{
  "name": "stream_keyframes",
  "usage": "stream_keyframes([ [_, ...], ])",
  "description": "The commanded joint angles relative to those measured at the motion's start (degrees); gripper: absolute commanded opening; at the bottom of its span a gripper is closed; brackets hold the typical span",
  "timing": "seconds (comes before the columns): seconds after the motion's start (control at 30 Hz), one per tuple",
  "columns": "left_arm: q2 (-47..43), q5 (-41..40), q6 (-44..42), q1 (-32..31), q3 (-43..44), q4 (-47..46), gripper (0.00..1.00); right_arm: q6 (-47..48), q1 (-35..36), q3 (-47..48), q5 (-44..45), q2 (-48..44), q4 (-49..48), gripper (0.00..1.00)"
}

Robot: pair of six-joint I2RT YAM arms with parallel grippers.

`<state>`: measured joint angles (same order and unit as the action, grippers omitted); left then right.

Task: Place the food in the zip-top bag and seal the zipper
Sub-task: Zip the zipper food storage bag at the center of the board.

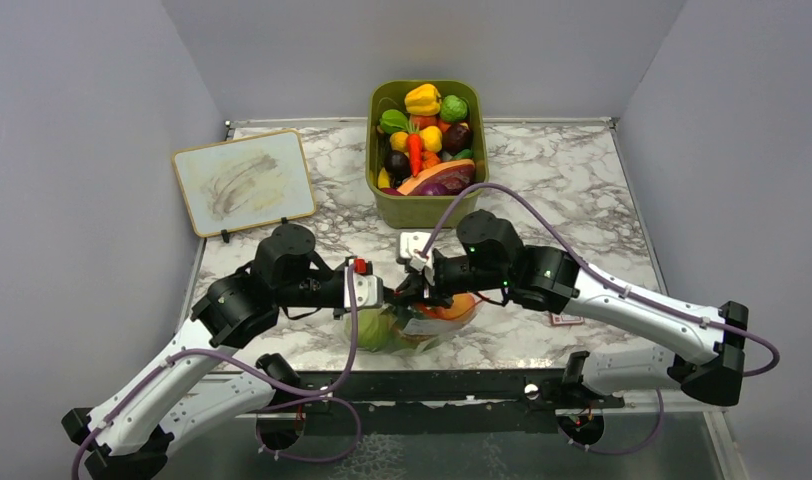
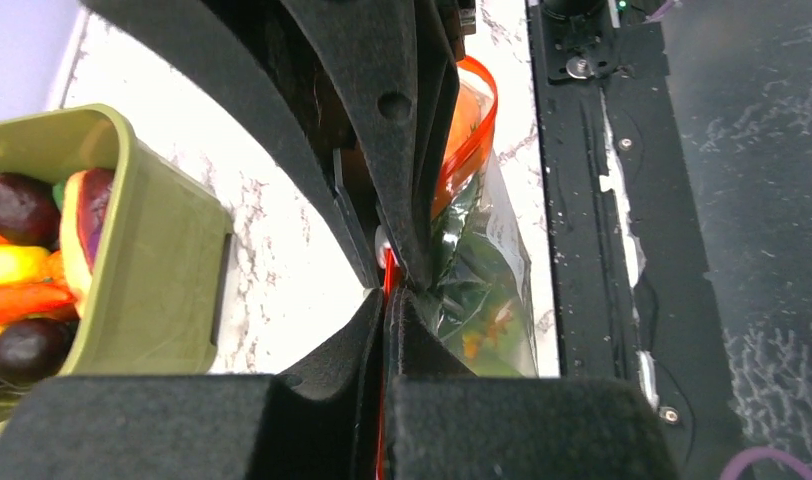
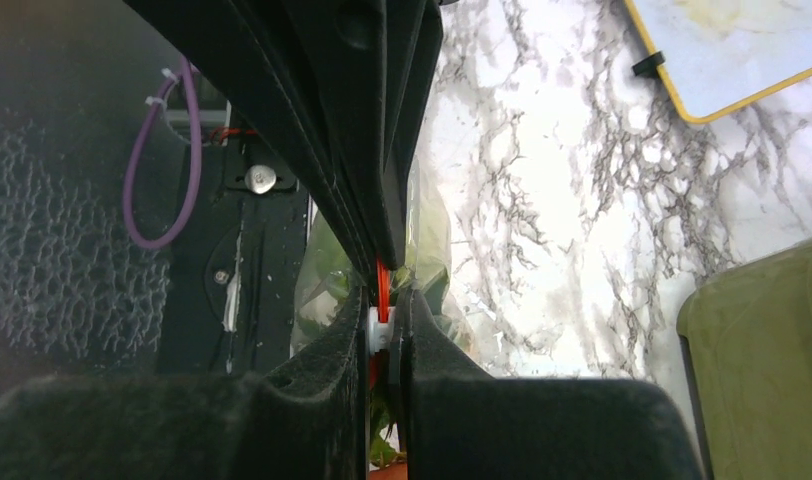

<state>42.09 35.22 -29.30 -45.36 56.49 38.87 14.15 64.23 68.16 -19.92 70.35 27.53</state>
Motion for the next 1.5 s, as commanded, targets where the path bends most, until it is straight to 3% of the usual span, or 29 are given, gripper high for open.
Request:
stream_keyframes([
  [0.0,-1.00,-10.86,-1.70,0.46,-0.65,9.11,0.00,-0.97,-4.83,-4.87,-3.08,-7.51,3.54,0.01],
  [0.33,0.60,-13.63,-1.90,0.45,1.96,9.60,0.00,-0.57,-6.92,-8.88,-5.76,-9.53,2.97,0.01],
  [0.47,0.45,-21.57,-0.75,0.45,2.68,7.40,0.00,-1.75,-7.87,-10.95,-6.39,-10.92,1.47,0.01],
  [0.57,-1.52,-19.09,0.93,0.50,4.06,4.12,0.00,-2.95,-7.98,-10.64,-8.58,-10.08,-1.05,0.01],
  [0.6,-2.09,-17.54,2.57,0.48,4.81,2.02,0.10,-3.36,-8.02,-9.88,-9.11,-9.33,-1.65,0.01],
  [0.67,-2.73,-12.25,3.80,0.50,5.64,0.70,0.44,-4.23,-7.99,-8.13,-9.24,-7.76,-3.00,0.01],
  [0.73,-2.93,-8.25,4.52,0.45,4.87,-0.33,0.63,-4.90,-7.98,-6.32,-9.57,-6.35,-4.05,0.01],
  [0.83,-2.79,-9.25,5.75,0.48,1.53,-1.26,0.73,-5.20,-7.99,-4.88,-9.24,-4.96,-5.13,0.01],
  [0.97,-1.84,-7.91,4.66,0.45,-1.79,-2.82,0.75,-5.92,-7.98,-4.73,-10.57,-4.28,-6.82,0.02],
  [1.03,-1.14,-6.55,3.61,0.45,-2.30,-3.76,0.72,-6.59,-7.99,-4.46,-10.70,-3.88,-7.16,0.04],
  [1.07,-0.78,-6.67,2.68,0.46,-2.47,-4.19,0.61,-6.86,-8.00,-4.32,-10.67,-3.76,-7.31,0.07],
  [1.13,0.18,-8.26,2.23,0.51,-2.38,-5.08,0.22,-7.90,-7.98,-4.21,-10.20,-3.91,-7.79,0.15],
  [1.2,0.58,-9.38,1.12,0.47,-2.26,-5.72,0.00,-10.62,-8.02,-3.30,-7.83,-4.26,-6.79,0.29],
  [1.27,0.36,-9.49,-0.11,0.45,-2.49,-6.30,0.00,-14.26,-7.98,-1.62,-4.85,-5.28,-4.24,0.53],
  [1.3,0.10,-9.66,-0.54,0.45,-2.81,-6.65,0.00,-16.27,-8.01,-1.18,-2.87,-6.72,-3.36,0.59],
  [1.47,-1.06,-12.39,-0.70,0.50,-5.54,-10.47,0.00,-26.50,-7.98,-0.85,6.06,-13.62,0.11,0.58],
])
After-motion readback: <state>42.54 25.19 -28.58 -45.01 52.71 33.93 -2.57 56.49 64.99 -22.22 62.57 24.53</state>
